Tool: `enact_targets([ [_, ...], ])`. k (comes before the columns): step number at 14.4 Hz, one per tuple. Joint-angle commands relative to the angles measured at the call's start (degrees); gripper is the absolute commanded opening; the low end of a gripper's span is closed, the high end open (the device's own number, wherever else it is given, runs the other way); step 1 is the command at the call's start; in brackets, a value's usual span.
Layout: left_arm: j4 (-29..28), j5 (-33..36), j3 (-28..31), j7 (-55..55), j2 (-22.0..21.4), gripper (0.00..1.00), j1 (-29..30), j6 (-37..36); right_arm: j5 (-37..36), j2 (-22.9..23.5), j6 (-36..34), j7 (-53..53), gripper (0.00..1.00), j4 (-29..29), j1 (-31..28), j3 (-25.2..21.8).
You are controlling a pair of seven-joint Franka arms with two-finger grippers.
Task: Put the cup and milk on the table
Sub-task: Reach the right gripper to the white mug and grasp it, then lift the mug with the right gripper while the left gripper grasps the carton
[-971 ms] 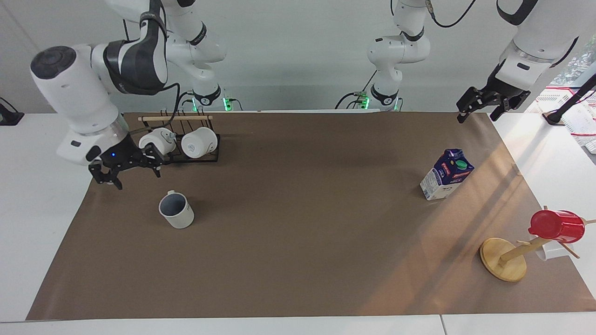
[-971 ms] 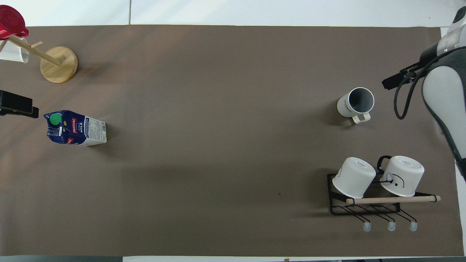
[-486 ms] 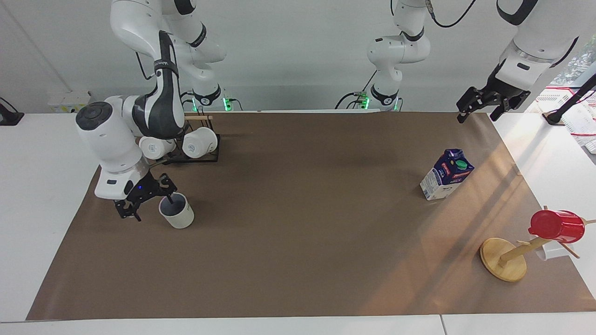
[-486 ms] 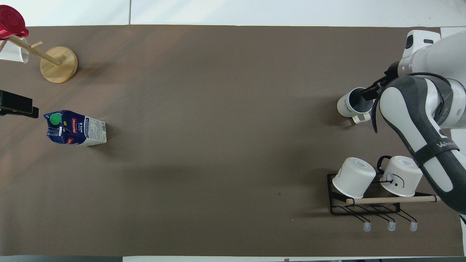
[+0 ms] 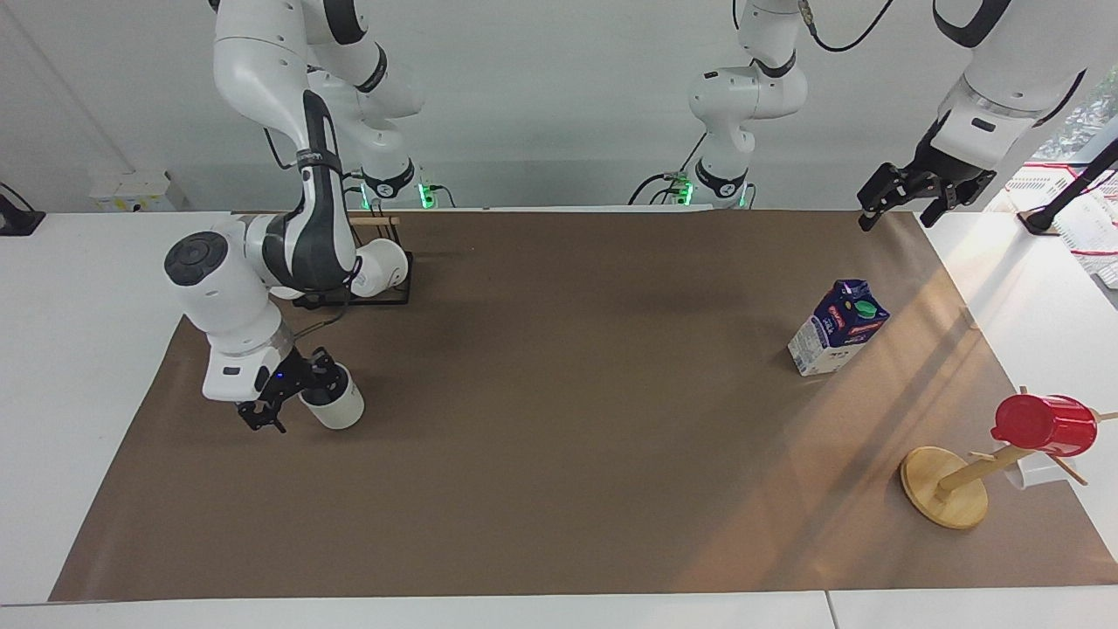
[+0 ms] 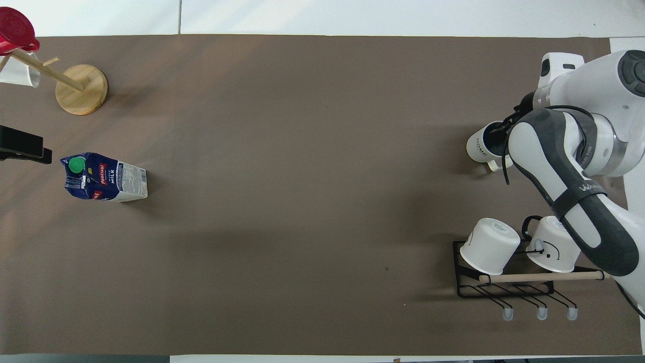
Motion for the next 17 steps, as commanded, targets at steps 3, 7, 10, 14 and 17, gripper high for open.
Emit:
enact_targets([
  [3, -6.3, 1.0, 0.2, 0.8, -3.6, 1.0, 0.0, 4.9, 1.0, 0.0, 1.1, -1.2, 0.0, -1.0, -0.3, 0.2],
  [7, -16.6, 1.0, 0.3, 0.8, -6.4, 1.0, 0.2, 15.1, 0.9, -1.4, -3.1, 5.7, 0.0, 1.4, 0.8, 0.3],
  [10, -22.1, 1.0, 0.4, 0.8, -6.4, 1.0, 0.6, 21.3, -0.3, -2.2, -10.5, 12.7, 0.0, 6.1, 4.7, 0.2],
  [14, -28.8, 1.0, 0.3, 1.1, -6.0, 1.0, 2.6, 28.5, -1.6, -2.1, -10.0, 18.2, 0.0, 7.3, 13.8, 0.3],
  [17, -32.5, 1.0, 0.3, 1.0, -5.6, 1.0, 2.6, 33.9, -2.0, -1.3, -6.6, 23.6, 0.0, 7.1, 21.2, 0.4],
])
